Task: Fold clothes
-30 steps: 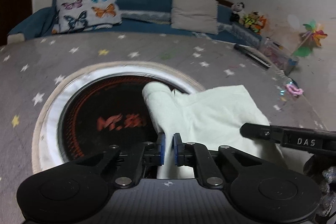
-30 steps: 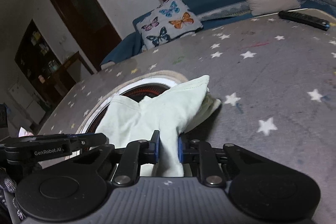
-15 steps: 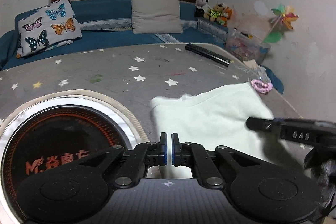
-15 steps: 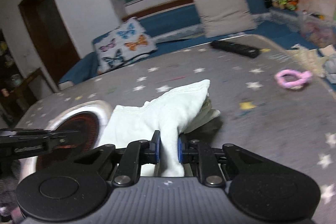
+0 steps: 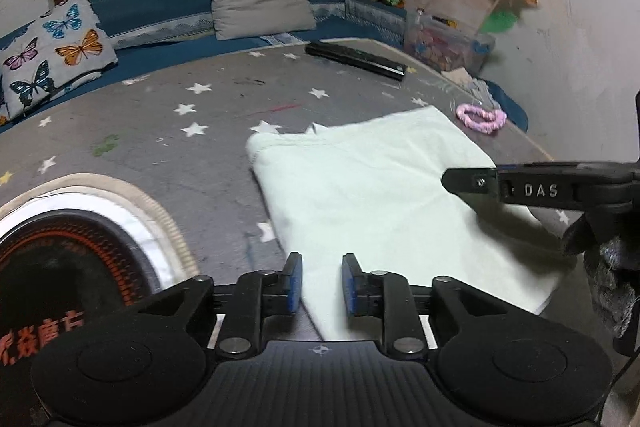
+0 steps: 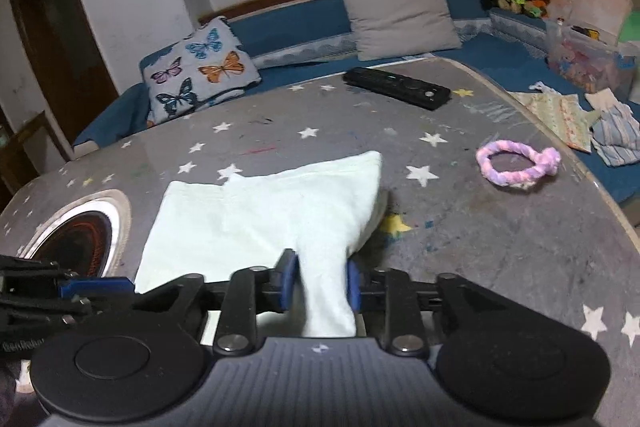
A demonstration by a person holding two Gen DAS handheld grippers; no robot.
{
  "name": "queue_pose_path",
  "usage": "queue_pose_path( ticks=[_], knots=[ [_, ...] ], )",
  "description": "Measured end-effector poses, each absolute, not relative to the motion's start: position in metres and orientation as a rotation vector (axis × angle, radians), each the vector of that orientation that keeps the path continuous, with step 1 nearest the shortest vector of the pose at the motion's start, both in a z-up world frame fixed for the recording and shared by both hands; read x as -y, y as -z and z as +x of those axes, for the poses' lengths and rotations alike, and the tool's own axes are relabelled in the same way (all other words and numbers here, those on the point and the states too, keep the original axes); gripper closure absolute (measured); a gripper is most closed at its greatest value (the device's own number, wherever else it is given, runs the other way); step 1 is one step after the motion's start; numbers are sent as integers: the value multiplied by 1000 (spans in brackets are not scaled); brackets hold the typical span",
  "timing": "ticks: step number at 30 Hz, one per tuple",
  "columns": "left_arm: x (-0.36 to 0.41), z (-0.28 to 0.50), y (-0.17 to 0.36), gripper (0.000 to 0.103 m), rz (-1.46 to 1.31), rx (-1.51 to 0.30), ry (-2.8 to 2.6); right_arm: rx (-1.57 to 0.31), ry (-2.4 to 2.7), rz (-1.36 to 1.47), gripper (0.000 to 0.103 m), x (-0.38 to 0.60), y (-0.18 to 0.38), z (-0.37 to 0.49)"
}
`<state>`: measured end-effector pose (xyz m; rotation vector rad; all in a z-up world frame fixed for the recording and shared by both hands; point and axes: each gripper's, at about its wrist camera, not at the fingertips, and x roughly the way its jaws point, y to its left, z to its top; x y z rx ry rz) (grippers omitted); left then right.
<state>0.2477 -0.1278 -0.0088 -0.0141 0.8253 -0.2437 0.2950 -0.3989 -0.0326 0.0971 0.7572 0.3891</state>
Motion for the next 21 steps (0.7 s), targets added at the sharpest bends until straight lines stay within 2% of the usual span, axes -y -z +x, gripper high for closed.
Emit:
queue_pose_path(
  ticks=[3, 10, 12, 17, 21],
  knots=[
    [133, 250, 11, 69, -2, -828, 248, -726, -369, 114, 69, 406, 27, 291],
    [138, 257, 9, 52, 4, -832, 243, -630, -379, 96, 67, 402, 3, 287],
    [138, 258, 9, 50, 5, -835, 242, -637, -403, 90, 63, 396, 3, 289],
    [139, 260, 10, 45, 7, -842, 242, -695, -380, 53, 63, 381, 24, 305],
    [138, 258, 9, 34, 10, -843, 239, -717, -367, 42, 59, 379, 30, 310]
  ],
)
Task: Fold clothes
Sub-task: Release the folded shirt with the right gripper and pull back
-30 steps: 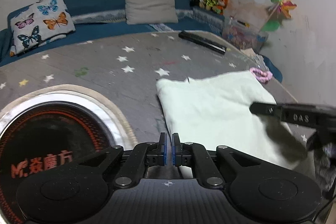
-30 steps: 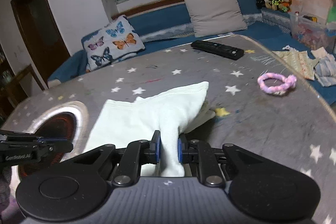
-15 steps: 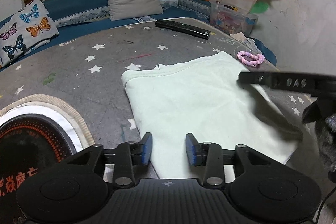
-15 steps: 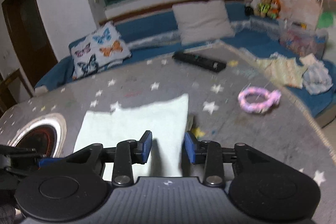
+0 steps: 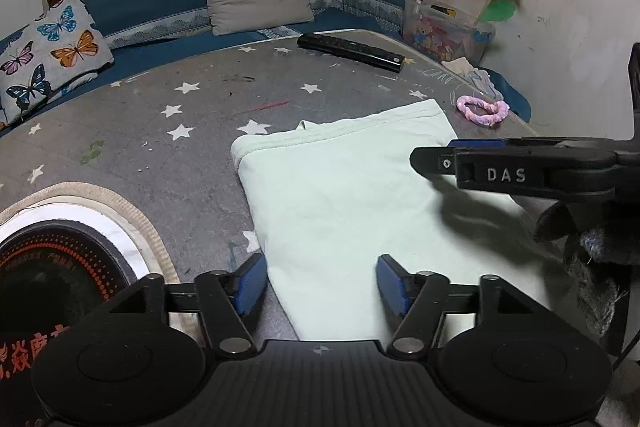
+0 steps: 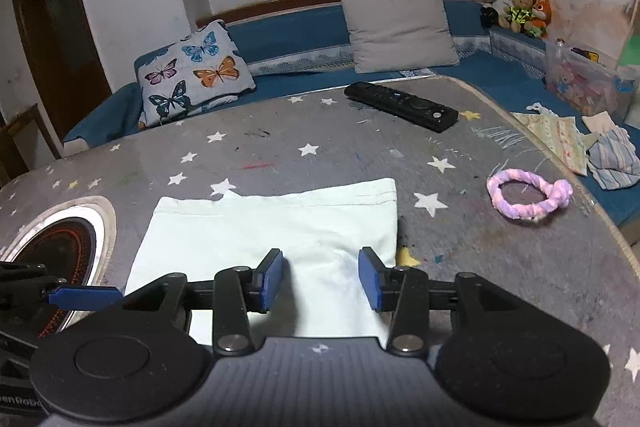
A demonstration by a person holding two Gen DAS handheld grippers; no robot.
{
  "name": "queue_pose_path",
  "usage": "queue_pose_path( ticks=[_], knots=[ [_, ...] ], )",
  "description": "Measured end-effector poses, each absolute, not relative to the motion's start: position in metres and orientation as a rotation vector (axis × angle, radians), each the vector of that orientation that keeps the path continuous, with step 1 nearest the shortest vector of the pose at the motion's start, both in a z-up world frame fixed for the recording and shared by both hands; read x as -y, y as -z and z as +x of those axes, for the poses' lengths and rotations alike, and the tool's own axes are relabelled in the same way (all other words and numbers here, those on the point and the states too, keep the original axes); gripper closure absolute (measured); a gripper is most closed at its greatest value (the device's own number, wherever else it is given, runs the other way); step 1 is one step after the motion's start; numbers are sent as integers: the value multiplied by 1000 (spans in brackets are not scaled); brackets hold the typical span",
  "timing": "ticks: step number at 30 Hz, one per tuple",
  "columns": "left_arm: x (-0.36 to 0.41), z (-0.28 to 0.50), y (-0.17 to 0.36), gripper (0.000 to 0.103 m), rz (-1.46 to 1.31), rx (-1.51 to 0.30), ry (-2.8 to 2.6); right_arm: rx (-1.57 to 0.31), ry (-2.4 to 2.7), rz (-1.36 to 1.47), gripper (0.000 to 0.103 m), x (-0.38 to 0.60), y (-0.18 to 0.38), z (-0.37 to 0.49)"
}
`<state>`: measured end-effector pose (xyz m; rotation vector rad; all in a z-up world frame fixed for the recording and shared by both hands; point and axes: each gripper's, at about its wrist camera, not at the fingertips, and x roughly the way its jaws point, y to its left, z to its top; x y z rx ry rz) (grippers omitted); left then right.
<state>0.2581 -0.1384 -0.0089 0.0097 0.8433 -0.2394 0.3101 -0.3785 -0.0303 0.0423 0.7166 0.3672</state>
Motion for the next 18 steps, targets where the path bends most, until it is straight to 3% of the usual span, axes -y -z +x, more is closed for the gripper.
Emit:
queue_pose_path(
  ticks=[3, 9, 13, 18],
  knots=[
    [137, 253, 6, 26, 10, -835, 240, -708, -390, 40, 46, 380, 22, 301],
    [134, 233, -2, 9, 17, -807, 250, -701, -430, -11, 31, 378, 13, 266],
    [132, 217, -5, 1, 24, -791, 260, -705, -449, -37, 29, 378, 15, 238],
    [130, 197, -10, 0, 32, -771, 273, -711, -452, -106, 24, 376, 23, 211]
  ],
)
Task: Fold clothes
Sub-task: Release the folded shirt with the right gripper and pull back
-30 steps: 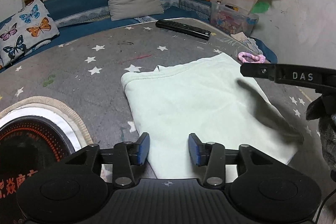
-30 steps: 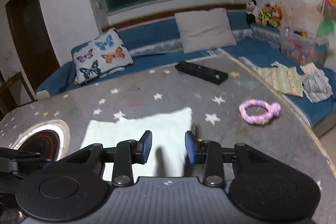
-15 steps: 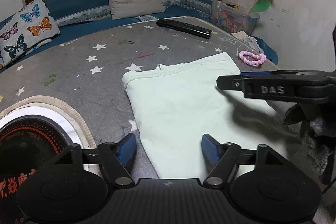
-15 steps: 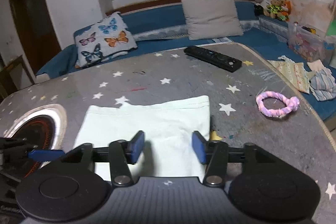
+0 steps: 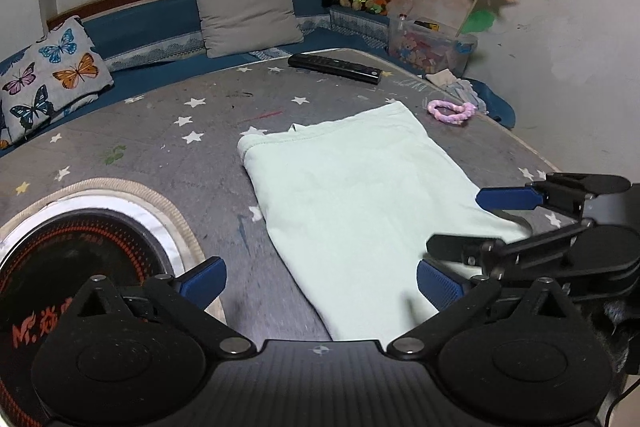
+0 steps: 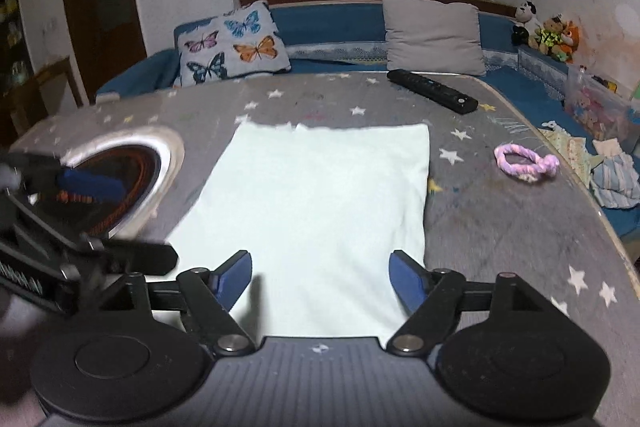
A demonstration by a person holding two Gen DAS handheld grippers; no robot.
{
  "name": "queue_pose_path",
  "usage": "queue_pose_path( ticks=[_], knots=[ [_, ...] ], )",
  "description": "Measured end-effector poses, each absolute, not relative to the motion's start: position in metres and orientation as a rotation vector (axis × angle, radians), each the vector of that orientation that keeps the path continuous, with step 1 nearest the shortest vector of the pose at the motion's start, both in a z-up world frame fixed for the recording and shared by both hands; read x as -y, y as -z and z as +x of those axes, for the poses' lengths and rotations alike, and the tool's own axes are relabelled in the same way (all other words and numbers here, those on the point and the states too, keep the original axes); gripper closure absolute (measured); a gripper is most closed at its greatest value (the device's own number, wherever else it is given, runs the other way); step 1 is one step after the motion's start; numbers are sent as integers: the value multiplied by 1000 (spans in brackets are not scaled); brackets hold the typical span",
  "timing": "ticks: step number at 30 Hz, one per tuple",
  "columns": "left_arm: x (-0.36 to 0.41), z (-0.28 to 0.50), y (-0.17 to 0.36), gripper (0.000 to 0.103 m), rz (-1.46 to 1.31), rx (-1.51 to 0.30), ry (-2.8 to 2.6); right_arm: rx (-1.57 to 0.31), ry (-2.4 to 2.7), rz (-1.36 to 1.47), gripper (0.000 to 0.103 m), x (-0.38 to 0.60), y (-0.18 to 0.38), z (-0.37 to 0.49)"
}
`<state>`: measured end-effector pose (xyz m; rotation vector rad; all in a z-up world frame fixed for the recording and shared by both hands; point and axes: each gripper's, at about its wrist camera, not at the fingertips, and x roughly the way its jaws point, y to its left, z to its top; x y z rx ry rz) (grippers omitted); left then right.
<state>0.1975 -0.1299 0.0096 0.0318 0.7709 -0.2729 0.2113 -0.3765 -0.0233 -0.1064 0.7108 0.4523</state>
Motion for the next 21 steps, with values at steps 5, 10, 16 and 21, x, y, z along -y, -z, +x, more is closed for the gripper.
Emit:
queue_pose_path(
  ticks=[5, 10, 16, 21],
  knots=[
    [126, 178, -8, 0, 34, -759, 291, -695, -443, -107, 16, 378, 25, 190],
    [123, 160, -7, 0, 32, -727, 304, -681, -432, -101, 4, 380, 26, 169],
    [121, 144, -8, 0, 55, -704, 303, -674, -403, -77, 0, 382, 26, 151],
    [117, 132, -3, 0, 69, -713, 294, -688, -381, -55, 0, 383, 28, 143]
  ],
)
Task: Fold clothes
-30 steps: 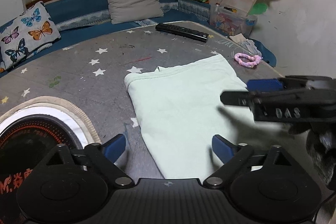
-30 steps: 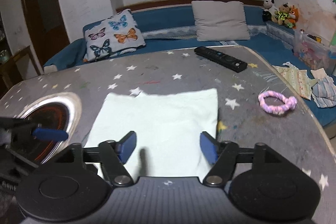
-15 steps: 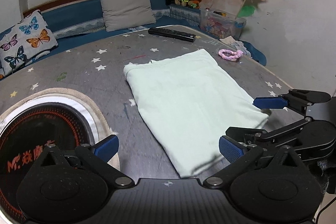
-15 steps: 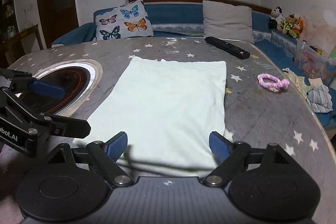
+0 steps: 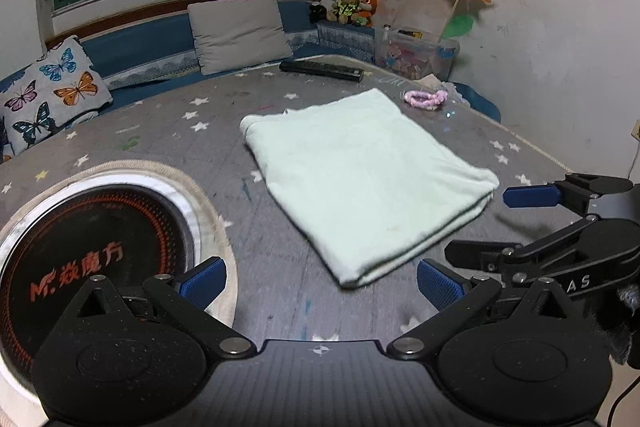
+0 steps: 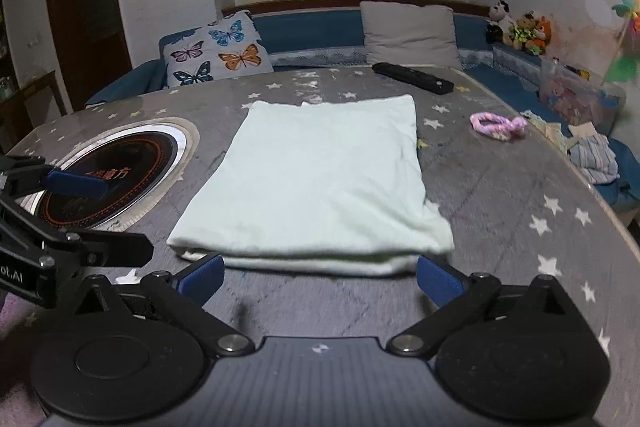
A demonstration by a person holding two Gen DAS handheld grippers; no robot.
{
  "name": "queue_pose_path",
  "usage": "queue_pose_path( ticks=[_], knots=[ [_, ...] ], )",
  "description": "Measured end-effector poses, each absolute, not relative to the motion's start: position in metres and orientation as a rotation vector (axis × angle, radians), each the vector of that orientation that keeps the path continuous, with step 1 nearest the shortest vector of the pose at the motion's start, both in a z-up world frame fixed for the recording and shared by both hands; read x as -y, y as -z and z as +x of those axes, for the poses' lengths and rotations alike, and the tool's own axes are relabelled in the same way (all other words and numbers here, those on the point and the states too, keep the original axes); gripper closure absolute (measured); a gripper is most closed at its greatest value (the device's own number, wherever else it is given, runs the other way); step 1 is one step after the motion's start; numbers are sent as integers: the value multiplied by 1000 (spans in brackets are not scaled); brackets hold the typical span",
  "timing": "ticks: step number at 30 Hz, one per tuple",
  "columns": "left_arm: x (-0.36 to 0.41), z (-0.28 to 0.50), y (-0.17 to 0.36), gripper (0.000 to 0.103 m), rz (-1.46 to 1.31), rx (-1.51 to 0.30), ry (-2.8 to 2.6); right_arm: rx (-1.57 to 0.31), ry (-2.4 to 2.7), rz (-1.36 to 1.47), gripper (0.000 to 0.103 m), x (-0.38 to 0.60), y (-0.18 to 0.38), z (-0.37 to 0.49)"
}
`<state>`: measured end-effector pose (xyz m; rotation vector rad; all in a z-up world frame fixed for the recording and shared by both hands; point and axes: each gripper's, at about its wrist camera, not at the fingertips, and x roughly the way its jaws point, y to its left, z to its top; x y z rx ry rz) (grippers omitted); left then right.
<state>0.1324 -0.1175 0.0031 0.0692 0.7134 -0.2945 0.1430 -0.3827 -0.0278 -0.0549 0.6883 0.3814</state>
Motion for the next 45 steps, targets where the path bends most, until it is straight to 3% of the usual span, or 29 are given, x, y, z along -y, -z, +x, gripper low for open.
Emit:
queue_pose_path(
  ticks=[45],
  knots=[
    [127, 94, 26, 0, 172, -799, 255, -726, -209, 19, 0, 375, 44, 106]
  ],
)
